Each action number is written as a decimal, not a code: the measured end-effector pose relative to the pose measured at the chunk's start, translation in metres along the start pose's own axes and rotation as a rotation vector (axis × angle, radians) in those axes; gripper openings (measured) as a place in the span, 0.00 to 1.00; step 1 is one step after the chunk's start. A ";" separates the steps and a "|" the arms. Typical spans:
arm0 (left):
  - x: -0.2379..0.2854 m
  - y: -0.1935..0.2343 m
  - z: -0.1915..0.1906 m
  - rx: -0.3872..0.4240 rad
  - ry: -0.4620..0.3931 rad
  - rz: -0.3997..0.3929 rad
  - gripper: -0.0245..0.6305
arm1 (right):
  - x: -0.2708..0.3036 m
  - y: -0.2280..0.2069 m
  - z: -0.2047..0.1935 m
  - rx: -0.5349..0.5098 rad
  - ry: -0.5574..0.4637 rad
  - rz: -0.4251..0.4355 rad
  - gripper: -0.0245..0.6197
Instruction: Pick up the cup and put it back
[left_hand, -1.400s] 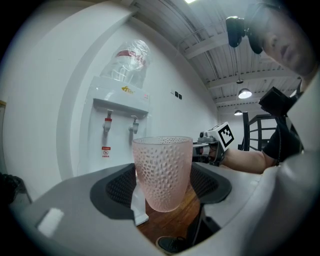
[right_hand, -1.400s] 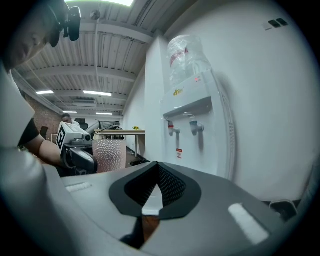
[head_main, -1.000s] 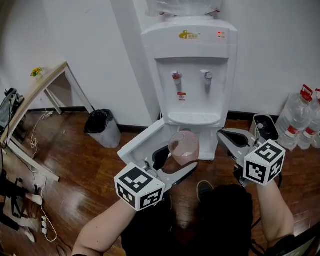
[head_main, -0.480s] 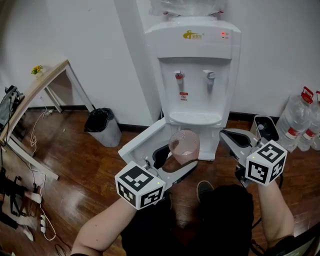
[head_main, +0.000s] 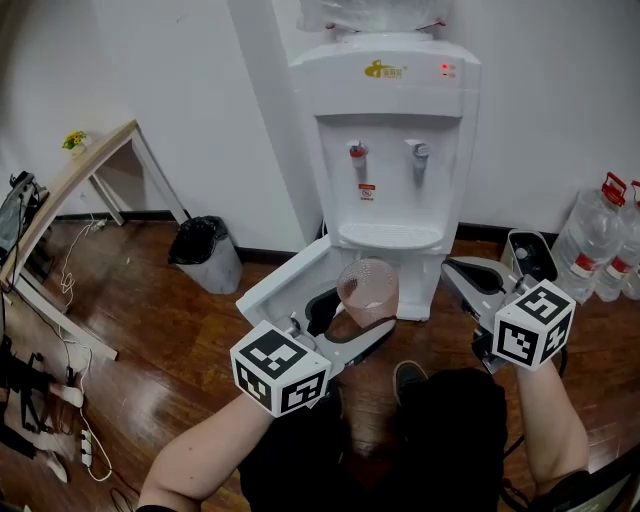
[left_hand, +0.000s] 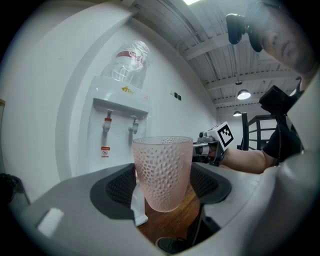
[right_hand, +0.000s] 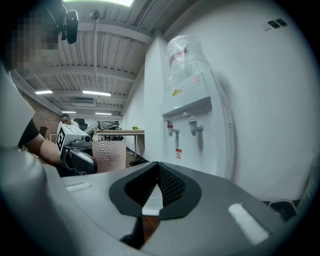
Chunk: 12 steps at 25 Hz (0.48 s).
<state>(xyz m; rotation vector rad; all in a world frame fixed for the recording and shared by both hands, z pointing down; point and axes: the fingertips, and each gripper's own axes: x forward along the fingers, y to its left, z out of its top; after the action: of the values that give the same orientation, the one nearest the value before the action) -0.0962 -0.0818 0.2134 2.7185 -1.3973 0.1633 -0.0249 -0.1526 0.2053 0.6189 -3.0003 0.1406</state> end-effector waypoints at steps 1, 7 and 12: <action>0.002 0.001 -0.002 0.001 0.011 -0.002 0.56 | -0.001 -0.001 -0.001 0.001 0.002 -0.002 0.04; 0.016 0.007 -0.025 0.067 0.093 -0.019 0.56 | -0.009 -0.020 -0.011 -0.011 0.020 -0.040 0.04; 0.037 0.013 -0.031 0.099 0.044 -0.033 0.56 | -0.014 -0.039 -0.030 0.006 0.044 -0.072 0.04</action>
<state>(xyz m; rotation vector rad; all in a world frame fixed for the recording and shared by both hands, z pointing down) -0.0871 -0.1159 0.2496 2.7963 -1.3668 0.2964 0.0056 -0.1799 0.2370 0.7134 -2.9322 0.1573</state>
